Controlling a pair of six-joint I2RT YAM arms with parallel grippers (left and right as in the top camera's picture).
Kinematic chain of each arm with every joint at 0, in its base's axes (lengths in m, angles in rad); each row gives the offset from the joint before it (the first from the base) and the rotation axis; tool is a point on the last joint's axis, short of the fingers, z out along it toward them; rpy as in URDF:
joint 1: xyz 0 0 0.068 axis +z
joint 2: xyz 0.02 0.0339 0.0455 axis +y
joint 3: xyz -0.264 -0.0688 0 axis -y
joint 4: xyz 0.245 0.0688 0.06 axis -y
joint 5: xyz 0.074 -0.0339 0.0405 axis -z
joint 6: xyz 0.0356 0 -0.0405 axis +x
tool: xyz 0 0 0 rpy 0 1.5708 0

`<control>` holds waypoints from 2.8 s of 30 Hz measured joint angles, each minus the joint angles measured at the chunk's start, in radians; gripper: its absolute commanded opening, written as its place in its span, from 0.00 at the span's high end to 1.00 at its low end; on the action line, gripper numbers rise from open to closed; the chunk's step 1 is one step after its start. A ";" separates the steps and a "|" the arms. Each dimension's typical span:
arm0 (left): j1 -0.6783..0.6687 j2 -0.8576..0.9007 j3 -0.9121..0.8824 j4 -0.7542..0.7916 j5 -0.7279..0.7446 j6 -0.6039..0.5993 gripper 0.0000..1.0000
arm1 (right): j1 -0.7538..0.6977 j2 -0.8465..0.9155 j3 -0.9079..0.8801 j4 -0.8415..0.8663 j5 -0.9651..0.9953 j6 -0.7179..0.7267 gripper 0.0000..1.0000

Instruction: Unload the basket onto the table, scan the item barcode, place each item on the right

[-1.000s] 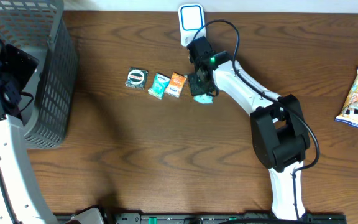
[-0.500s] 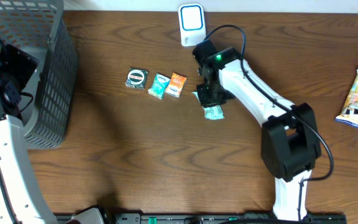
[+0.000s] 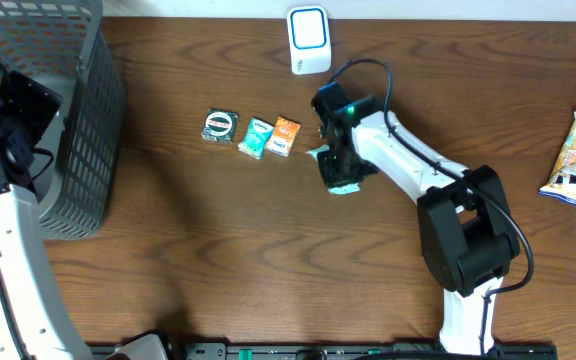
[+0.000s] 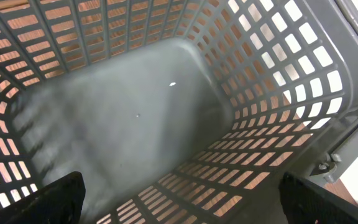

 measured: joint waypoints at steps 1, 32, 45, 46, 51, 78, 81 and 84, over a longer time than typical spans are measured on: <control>0.000 0.000 0.000 0.000 0.000 0.000 0.02 | 0.001 -0.002 -0.006 0.008 -0.011 -0.002 0.99; 0.000 0.000 0.000 0.000 0.000 0.000 0.02 | 0.016 -0.002 0.151 0.004 0.203 0.047 0.99; 0.000 0.000 0.000 0.000 0.000 0.000 0.02 | 0.006 -0.002 -0.029 0.266 0.080 0.047 0.99; 0.000 0.000 0.000 0.000 0.000 0.000 0.02 | 0.006 -0.002 -0.030 0.267 0.077 0.047 0.99; 0.000 0.000 0.000 0.000 0.000 0.000 0.02 | 0.006 -0.002 -0.018 0.239 0.069 0.047 0.99; 0.000 0.000 0.000 0.000 0.000 0.000 0.02 | 0.084 0.011 -0.010 0.018 0.014 0.049 0.96; 0.000 0.000 0.000 0.000 0.000 0.000 0.02 | 0.100 0.011 -0.013 0.021 0.031 0.055 0.91; 0.000 0.000 0.000 0.000 0.000 0.000 0.02 | 0.107 0.012 -0.011 0.011 0.056 0.063 0.89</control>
